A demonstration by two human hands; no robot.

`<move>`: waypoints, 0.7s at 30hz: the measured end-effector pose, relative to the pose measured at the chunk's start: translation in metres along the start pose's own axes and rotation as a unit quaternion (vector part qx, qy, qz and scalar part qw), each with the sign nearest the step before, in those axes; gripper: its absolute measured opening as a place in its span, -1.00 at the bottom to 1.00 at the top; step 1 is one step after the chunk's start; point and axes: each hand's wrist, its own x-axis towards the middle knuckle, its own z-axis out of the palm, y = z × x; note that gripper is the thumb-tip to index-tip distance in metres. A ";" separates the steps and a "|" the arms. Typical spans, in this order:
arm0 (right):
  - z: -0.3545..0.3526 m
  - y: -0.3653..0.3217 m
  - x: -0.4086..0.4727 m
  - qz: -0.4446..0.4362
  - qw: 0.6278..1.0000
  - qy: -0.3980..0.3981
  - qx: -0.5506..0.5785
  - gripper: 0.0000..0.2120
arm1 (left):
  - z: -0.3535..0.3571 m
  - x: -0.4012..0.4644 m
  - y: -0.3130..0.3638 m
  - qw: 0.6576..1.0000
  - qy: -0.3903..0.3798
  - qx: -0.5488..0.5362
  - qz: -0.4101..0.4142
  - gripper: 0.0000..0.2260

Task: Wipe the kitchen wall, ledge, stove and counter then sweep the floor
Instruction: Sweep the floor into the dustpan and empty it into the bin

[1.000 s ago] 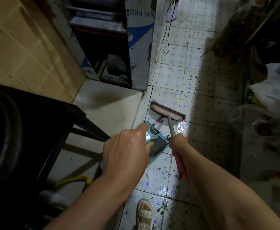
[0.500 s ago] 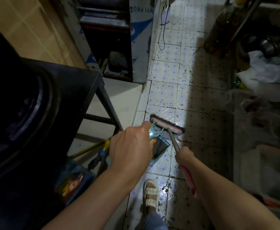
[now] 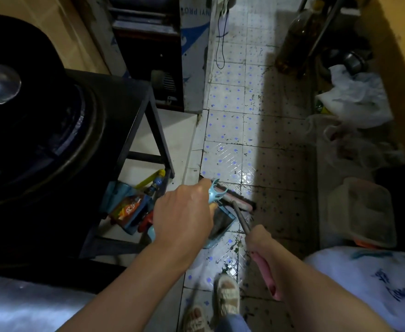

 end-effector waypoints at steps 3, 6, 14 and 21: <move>-0.003 -0.001 -0.001 0.000 1.000 0.000 0.016 -0.75 | -0.001 -0.003 0.000 1.000 -0.003 0.002 -0.001 -0.79; -0.007 -0.003 0.002 0.000 0.999 0.007 0.043 -0.75 | 0.001 -0.001 0.003 1.000 -0.005 -0.004 -0.004 -0.80; -0.045 -0.001 0.020 0.013 0.992 0.037 0.119 -0.73 | 0.005 0.017 0.041 1.000 -0.017 0.016 -0.004 -0.78; -0.106 0.026 0.075 0.022 0.989 0.073 0.130 -0.70 | 0.022 0.035 0.083 0.999 -0.004 0.007 -0.040 -0.79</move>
